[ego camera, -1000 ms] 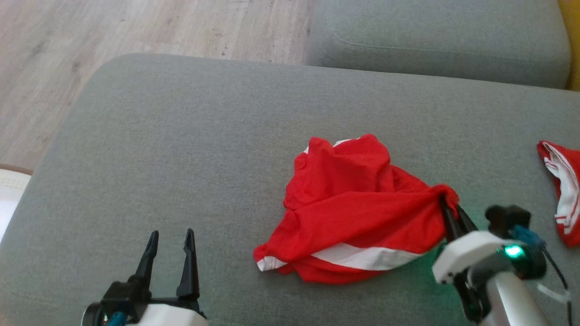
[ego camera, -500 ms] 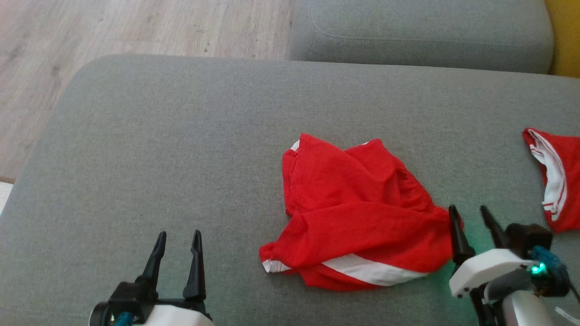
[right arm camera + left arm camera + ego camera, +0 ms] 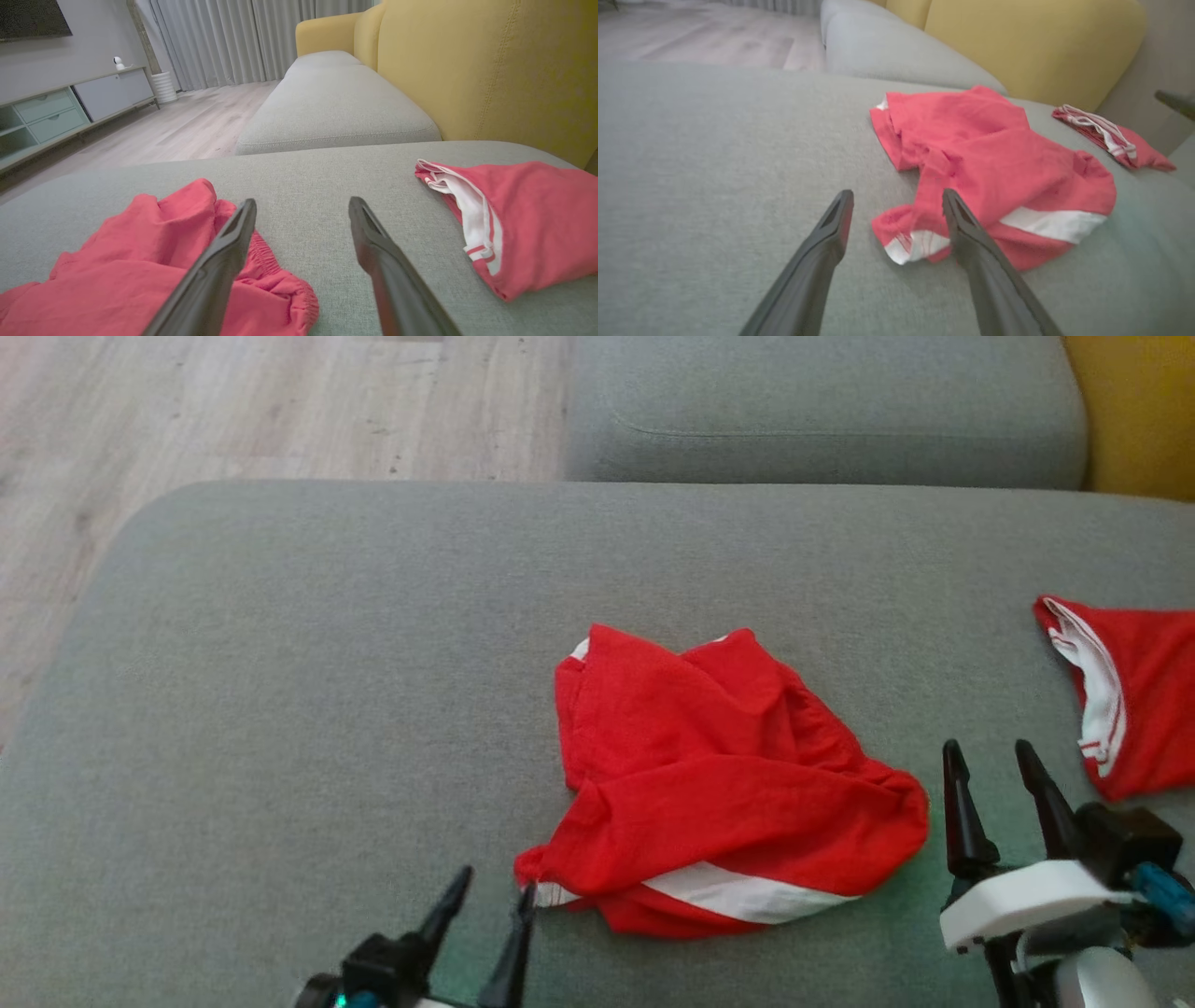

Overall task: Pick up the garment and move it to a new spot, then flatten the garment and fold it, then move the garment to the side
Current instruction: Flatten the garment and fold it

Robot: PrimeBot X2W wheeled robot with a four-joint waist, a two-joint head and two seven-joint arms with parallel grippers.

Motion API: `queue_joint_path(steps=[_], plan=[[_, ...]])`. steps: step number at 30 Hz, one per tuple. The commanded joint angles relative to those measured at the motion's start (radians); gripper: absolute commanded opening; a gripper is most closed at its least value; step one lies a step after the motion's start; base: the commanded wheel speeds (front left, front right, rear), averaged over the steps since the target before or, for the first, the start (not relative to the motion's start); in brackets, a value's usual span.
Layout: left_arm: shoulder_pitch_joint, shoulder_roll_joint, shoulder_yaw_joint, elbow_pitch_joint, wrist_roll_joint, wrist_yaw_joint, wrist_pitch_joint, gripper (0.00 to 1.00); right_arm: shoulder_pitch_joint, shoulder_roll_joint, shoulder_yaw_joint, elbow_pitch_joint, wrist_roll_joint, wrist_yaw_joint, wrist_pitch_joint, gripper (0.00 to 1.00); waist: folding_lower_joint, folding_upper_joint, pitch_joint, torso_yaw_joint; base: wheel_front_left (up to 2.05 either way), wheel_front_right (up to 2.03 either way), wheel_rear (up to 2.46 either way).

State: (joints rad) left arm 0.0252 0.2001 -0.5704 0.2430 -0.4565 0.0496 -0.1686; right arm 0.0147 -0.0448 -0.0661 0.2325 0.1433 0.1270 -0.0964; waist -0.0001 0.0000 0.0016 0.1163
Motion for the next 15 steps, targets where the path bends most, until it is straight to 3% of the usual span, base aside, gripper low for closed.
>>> queue_joint_path(steps=[1,12,15], plan=[[-0.06,-0.006,0.01,-0.012,0.009,-0.015,0.012,1.0,-0.027,-0.005,0.034,-0.052,0.008,0.004,0.001,1.0,0.0001,0.0,0.008,-0.012,0.0,0.0,0.0],[-0.2,-0.03,-0.026,0.123,0.021,-0.068,0.046,1.0,-0.036,-0.005,0.057,-0.125,0.003,0.004,0.018,1.0,0.0001,0.0,0.068,-0.076,0.0,0.0,0.0],[-0.259,-0.04,-0.042,0.167,0.017,-0.102,0.071,1.0,-0.04,-0.005,0.052,-0.136,-0.002,0.004,0.02,1.0,0.0001,0.0,0.087,-0.096,0.0,0.0,0.0]])
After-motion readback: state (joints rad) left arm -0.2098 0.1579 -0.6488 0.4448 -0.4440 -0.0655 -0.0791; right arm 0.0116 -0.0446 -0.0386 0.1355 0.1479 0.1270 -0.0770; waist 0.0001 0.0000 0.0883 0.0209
